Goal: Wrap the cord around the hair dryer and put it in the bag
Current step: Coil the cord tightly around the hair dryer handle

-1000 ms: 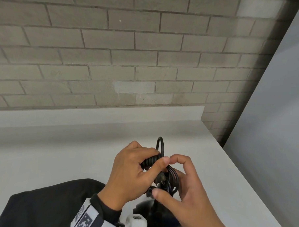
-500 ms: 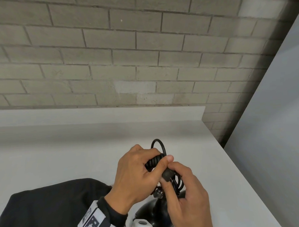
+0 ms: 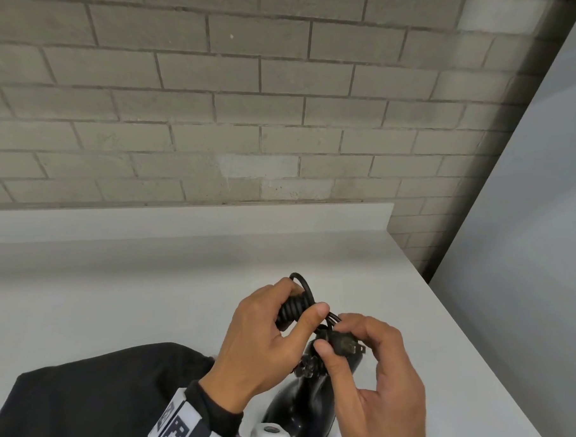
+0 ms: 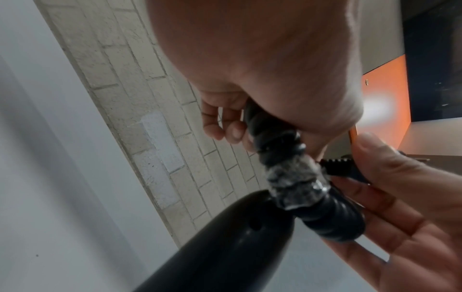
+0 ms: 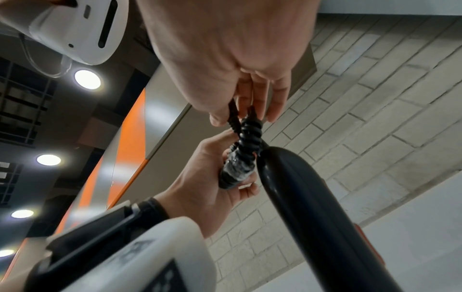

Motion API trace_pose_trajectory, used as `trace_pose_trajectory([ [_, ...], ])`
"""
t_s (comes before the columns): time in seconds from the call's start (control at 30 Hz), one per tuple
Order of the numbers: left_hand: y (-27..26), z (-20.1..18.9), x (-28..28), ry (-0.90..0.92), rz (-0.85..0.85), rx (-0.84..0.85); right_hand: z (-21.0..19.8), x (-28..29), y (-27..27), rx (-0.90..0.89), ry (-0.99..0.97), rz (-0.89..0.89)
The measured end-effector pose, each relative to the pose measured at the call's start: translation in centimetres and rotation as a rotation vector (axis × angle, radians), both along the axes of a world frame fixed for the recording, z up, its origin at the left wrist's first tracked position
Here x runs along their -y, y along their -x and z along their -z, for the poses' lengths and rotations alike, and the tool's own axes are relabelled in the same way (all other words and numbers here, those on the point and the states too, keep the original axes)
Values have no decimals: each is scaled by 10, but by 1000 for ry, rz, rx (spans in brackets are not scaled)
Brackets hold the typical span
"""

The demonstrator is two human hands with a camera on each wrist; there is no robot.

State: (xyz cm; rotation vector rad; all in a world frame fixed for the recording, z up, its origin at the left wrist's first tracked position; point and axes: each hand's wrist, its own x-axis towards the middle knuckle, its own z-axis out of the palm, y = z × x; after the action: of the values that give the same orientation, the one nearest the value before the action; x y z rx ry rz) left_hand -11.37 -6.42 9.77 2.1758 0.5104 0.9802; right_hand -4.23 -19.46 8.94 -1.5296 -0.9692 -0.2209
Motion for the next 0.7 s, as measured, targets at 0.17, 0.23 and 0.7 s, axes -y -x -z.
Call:
trace_pose_trajectory([
  [0.17,3,-2,-5,-2,93,1,2,2,-3,35,-26,-163],
  [0.23,6,-4,-7,15,130,0,-5,3,-15,-34,-22,-282],
  [0.7,4,-8,-6,36,351,-102,-36,-9,-60,-27,112,-829],
])
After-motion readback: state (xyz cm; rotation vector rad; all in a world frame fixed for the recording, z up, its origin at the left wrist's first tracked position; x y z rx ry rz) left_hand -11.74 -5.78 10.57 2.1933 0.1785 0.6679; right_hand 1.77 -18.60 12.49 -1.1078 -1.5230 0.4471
